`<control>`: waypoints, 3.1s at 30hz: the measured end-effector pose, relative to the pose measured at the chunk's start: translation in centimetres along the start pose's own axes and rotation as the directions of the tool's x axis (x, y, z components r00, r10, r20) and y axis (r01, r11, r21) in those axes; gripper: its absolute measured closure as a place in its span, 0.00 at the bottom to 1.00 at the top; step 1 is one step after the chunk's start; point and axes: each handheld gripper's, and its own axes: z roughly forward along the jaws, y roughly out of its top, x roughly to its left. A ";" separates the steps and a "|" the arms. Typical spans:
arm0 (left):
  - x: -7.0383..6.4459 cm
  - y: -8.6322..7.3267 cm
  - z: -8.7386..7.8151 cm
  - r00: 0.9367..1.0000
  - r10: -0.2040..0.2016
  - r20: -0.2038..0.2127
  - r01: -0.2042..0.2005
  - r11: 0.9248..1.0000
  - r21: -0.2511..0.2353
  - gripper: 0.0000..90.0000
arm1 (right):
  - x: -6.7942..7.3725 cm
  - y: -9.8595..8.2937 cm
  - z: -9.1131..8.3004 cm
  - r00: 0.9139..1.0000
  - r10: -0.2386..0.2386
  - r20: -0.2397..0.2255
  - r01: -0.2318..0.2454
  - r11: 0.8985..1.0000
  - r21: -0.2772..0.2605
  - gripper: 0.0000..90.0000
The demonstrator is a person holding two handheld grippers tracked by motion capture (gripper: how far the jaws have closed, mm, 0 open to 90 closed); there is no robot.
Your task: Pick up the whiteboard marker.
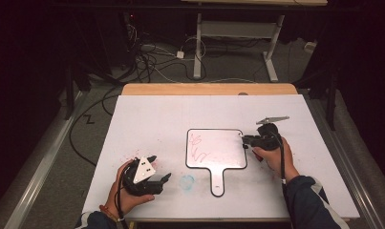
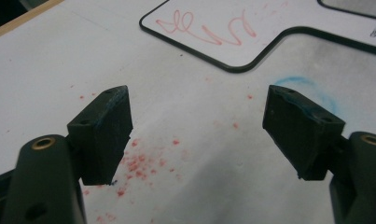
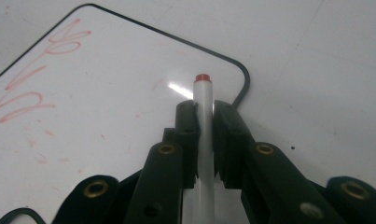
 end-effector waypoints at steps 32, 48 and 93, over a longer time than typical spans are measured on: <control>-4.6 10.5 8.9 0.885 -0.192 0.424 0.267 0.956 -0.122 0.46 | 11.2 0.2 -3.9 0.953 -0.248 -0.175 0.160 0.901 -0.404 0.91; -4.0 10.6 8.4 0.906 -0.112 0.408 0.197 0.965 -0.173 0.82 | 11.9 0.0 -4.3 0.938 -0.277 -0.208 0.166 0.887 -0.431 0.90; 1.9 9.8 7.5 0.984 -0.049 0.169 0.080 0.981 -0.179 0.87 | 4.9 -8.7 -9.3 0.924 -0.325 0.204 0.379 0.850 -0.365 0.34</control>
